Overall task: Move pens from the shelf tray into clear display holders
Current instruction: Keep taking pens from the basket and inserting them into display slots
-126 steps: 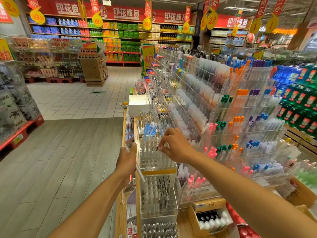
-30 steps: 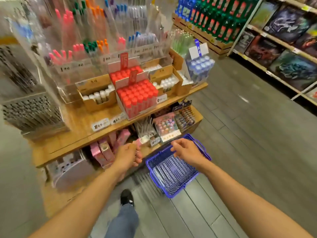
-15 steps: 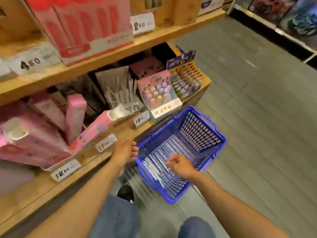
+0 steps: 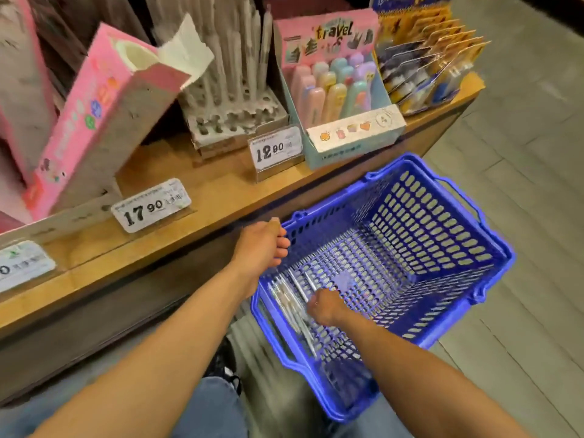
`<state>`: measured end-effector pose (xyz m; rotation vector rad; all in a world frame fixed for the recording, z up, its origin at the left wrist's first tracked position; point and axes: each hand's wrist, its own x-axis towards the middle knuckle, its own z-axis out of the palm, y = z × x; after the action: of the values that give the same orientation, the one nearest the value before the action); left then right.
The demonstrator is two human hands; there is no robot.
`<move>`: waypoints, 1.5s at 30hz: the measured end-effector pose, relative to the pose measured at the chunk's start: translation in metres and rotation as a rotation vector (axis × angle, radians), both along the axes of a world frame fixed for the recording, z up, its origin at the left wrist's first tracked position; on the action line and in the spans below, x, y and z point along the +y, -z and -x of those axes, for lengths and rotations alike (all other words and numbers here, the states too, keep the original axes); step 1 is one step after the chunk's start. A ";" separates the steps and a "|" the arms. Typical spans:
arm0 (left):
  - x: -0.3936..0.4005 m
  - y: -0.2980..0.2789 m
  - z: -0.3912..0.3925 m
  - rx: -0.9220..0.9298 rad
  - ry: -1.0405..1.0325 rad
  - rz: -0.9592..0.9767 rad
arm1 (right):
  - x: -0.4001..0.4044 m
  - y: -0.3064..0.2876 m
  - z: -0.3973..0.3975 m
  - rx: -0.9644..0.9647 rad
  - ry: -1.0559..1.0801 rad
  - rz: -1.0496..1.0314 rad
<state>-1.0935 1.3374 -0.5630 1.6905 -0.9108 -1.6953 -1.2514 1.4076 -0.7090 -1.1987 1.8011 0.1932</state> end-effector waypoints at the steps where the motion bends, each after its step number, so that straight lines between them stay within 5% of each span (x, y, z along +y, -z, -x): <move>1: -0.001 0.008 0.001 -0.008 -0.006 0.000 | -0.003 0.015 -0.003 0.004 -0.038 -0.006; 6: -0.001 0.027 0.001 -0.010 -0.028 0.010 | -0.002 0.056 -0.025 0.180 -0.305 -0.048; 14: -0.001 0.037 0.001 0.006 -0.032 0.087 | -0.013 0.073 -0.025 0.207 -0.381 0.059; 22: 0.001 0.038 0.005 -0.021 -0.013 0.053 | -0.049 -0.044 0.020 -0.584 0.286 0.231; 29: 0.012 0.036 0.014 0.179 0.143 -0.084 | -0.072 -0.118 0.001 -0.964 0.352 0.421; 35: 0.007 0.047 0.011 0.283 -0.014 -0.091 | -0.082 -0.049 0.017 -0.604 0.442 0.352; 39: 0.004 0.047 0.004 0.341 0.023 -0.131 | -0.063 0.031 0.037 -0.018 -0.002 0.061; 45: 0.004 0.048 0.004 0.332 0.022 -0.149 | -0.036 0.089 0.039 0.335 -0.258 -0.083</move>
<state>-1.0976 1.3415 -0.6110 1.4315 -0.6633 -2.0244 -1.2908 1.3719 -0.7976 -1.4002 1.8925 0.6437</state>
